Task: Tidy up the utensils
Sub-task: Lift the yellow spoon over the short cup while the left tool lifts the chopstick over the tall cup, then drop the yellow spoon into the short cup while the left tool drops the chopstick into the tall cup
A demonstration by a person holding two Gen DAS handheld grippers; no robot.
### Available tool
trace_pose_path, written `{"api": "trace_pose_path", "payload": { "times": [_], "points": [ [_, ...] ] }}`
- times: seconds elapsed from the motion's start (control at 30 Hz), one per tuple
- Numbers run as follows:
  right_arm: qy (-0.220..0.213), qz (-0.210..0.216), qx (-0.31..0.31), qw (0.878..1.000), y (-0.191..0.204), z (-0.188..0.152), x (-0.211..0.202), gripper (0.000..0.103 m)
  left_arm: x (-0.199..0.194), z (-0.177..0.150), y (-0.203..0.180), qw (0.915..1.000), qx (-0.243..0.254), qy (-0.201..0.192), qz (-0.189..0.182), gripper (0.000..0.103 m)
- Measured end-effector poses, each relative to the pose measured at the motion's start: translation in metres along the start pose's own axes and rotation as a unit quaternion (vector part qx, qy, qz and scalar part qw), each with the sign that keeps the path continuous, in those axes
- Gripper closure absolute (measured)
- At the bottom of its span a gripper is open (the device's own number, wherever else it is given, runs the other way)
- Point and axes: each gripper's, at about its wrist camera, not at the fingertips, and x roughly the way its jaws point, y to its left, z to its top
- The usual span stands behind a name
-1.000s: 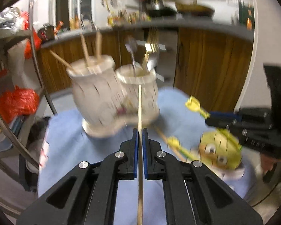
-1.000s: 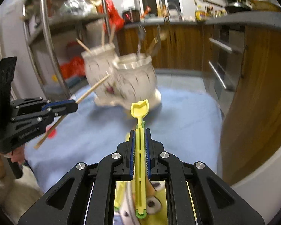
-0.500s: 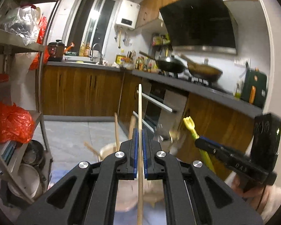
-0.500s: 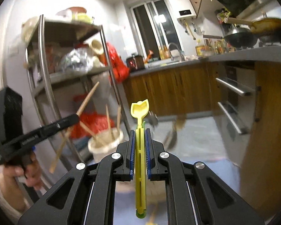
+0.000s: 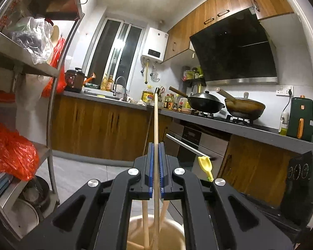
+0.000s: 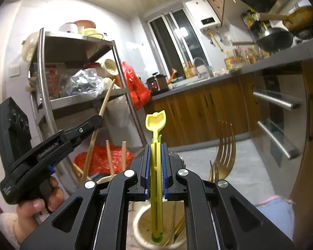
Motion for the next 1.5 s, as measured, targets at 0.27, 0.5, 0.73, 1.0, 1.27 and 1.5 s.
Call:
{"api": "trace_pose_path", "payload": {
  "times": [0.27, 0.5, 0.73, 1.0, 1.27, 1.5],
  "points": [
    [0.004, -0.020, -0.062, 0.998, 0.014, -0.018, 0.007, 0.092, -0.005, -0.018, 0.001, 0.9998, 0.020, -0.004, 0.002, 0.099],
    [0.033, -0.031, -0.071, 0.996, 0.011, -0.034, 0.006, 0.092, -0.026, -0.032, -0.007, 0.9984, 0.055, 0.005, 0.004, 0.099],
    [0.051, -0.032, -0.063, 0.996, 0.007, -0.040, 0.006, 0.092, -0.024, -0.041, -0.008, 0.9974, 0.066, 0.027, 0.004, 0.099],
    [0.061, -0.035, -0.058, 0.996, 0.004, -0.043, 0.008, 0.092, -0.019, -0.045, -0.004, 0.9974, 0.062, 0.038, 0.003, 0.098],
    [0.052, -0.024, -0.057, 0.997, 0.008, -0.039, -0.004, 0.073, -0.023, -0.044, -0.004, 0.9972, 0.065, 0.037, 0.002, 0.097],
    [0.026, -0.020, -0.052, 0.998, 0.020, -0.023, -0.044, 0.061, -0.041, -0.034, -0.015, 0.9971, 0.066, 0.039, 0.001, 0.092]
  ]
}}
